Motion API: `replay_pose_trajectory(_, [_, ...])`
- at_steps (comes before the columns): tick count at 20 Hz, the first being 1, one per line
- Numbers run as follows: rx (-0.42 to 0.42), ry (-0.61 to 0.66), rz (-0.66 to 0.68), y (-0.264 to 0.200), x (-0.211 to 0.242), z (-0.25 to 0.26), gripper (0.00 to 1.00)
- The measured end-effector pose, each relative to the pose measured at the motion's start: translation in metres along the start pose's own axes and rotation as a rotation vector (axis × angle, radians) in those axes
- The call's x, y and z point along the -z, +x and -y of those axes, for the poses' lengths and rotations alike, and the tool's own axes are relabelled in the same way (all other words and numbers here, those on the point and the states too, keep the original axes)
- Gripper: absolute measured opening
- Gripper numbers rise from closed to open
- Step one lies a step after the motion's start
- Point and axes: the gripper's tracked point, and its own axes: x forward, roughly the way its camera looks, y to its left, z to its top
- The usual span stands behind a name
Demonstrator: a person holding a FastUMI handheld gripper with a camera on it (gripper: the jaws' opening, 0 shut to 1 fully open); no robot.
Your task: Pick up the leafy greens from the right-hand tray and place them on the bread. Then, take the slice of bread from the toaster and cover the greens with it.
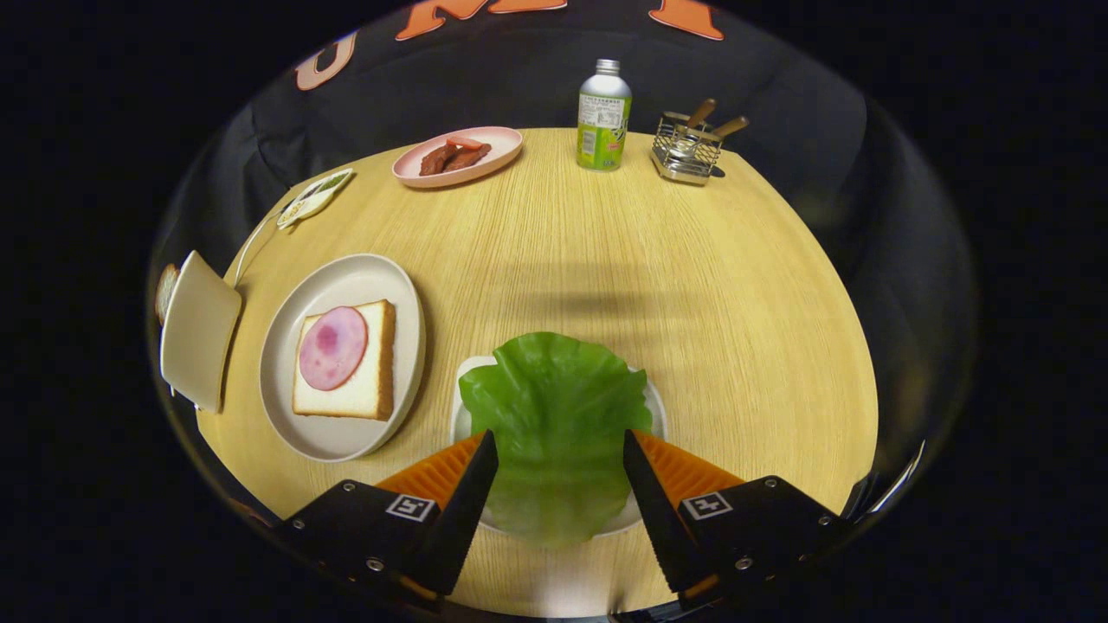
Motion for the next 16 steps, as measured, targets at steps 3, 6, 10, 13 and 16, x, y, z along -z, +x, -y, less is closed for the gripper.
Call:
replay_pose_trajectory(3, [0.007, 0.019, -0.029, 0.011, 0.005, -0.003, 0.86])
replay_pose_trajectory(6, [0.001, 0.028, -0.026, 0.011, 0.004, -0.004, 0.78])
replay_pose_trajectory(10, [-0.009, -0.003, -0.010, 0.012, 0.002, -0.010, 0.55])
replay_pose_trajectory(13, [-0.002, 0.012, -0.006, 0.013, 0.002, -0.009, 0.28])
replay_pose_trajectory(16, [-0.016, 0.061, -0.013, 0.012, 0.000, -0.007, 0.07])
